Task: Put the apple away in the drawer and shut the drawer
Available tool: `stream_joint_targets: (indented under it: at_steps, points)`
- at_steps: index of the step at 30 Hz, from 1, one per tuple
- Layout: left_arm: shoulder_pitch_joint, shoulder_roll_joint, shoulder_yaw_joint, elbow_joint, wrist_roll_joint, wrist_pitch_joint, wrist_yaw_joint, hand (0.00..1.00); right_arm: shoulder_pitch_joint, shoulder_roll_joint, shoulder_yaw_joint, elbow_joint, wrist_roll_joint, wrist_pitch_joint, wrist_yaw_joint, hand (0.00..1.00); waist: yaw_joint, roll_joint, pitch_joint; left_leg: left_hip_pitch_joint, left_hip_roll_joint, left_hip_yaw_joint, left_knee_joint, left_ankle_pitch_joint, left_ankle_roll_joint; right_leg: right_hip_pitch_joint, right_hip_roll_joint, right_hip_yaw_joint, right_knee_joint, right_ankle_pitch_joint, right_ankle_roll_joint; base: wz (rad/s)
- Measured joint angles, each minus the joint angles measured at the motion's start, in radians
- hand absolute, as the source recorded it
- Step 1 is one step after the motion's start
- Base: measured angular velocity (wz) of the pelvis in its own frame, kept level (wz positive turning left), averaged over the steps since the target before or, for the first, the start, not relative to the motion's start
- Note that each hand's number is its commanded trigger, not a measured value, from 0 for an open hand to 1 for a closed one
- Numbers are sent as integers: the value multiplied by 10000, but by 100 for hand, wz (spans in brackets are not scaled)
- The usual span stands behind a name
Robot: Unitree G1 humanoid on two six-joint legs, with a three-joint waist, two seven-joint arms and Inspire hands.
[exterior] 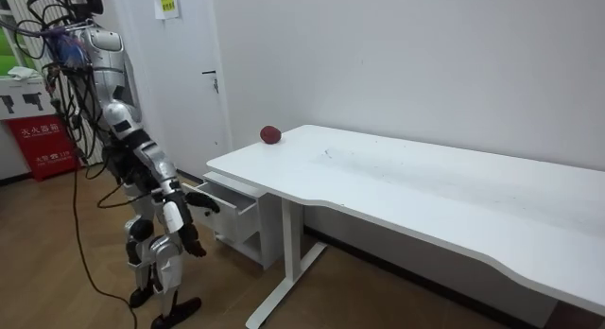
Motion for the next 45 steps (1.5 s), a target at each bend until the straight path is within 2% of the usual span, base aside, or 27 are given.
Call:
stream_joint_targets:
  at_steps: [4,8,13,17,19,20,23,25,27,30,33,36,38,42,45]
  points:
    - [245,133,-88,-336,2,-162,210,0,-80,8,65,-925,-206,-271,-1314,0,12,-74,-6,-40,-9,-1,-9,-1,1,-28,10,59,-32,-12,20,0]
    - [282,188,-88,-335,23,-278,369,0,-81,48,183,-2441,-2188,-712,-2972,0,80,-97,-19,-251,-15,-16,-3,1,8,-328,11,108,25,-11,26,-1]
    - [307,197,-122,-341,34,-280,368,0,147,244,534,-3307,-3524,-653,-4711,0,151,-71,18,-402,-24,59,-2,2,9,-561,-3,142,147,-12,26,-6]
    - [286,247,-500,-368,44,-316,299,0,285,243,908,-4004,-4245,-606,-5911,0,234,47,84,-370,-17,170,-7,2,9,-513,-3,224,166,-11,27,-8]
    - [285,250,-579,-380,47,-318,245,0,503,234,915,-4813,-4599,-821,-6261,0,225,73,99,-382,-9,185,-6,1,9,-512,-1,230,195,-11,27,-2]
    - [281,256,-600,-403,51,-318,176,0,617,169,934,-5480,-4897,-1181,-6415,0,220,64,103,-380,-1,184,-6,1,9,-512,4,230,208,-11,27,0]
    - [234,256,-869,-397,74,-322,125,0,609,-170,1273,-6757,-6358,-1757,-6503,0,260,9,95,-374,3,168,-10,-1,8,-541,18,239,133,-11,28,1]
    - [183,308,-1158,-402,48,-323,121,0,593,-320,1575,-7237,-7093,-1976,-6501,0,314,-33,97,-383,4,143,-4,0,8,-565,22,238,112,-12,28,5]
    - [219,410,-1603,-401,31,-322,128,0,522,-372,1900,-7386,-8105,-1981,-6493,0,381,-109,57,-371,5,101,10,1,9,-534,28,185,125,-2,25,7]
    - [252,430,-1891,-368,33,-312,198,0,456,-367,2142,-7535,-8993,-1969,-6489,0,465,-97,2,-390,3,95,-11,2,9,-595,28,184,146,0,23,-1]
    - [224,429,-1893,-337,32,-311,186,0,487,-356,2202,-8201,-9686,-1962,-6398,0,637,-97,0,-356,6,98,-14,2,8,-589,37,226,130,0,23,-7]
    - [182,436,-1956,-341,24,-317,114,0,451,-367,2400,-8725,-10088,-1990,-6146,0,663,-113,11,-270,4,93,-15,2,7,-474,42,258,44,1,21,-2]
    - [137,436,-2017,-350,24,-326,62,0,443,-370,2591,-8909,-10081,-1993,-5870,0,768,-119,19,-255,10,70,-15,1,6,-447,47,279,-24,18,0,-4]
    - [38,423,-2067,-533,26,-465,-117,0,444,-376,3026,-8972,-9823,-2032,-5118,0,784,-61,54,-370,34,11,-14,-1,4,-505,58,168,-10,49,-7,6]
    - [125,422,-2059,-875,31,-471,-119,0,459,-374,3310,-8967,-9368,-2028,-4424,0,778,-22,52,-388,41,-17,-28,-2,2,-483,60,108,-2,60,-9,6]
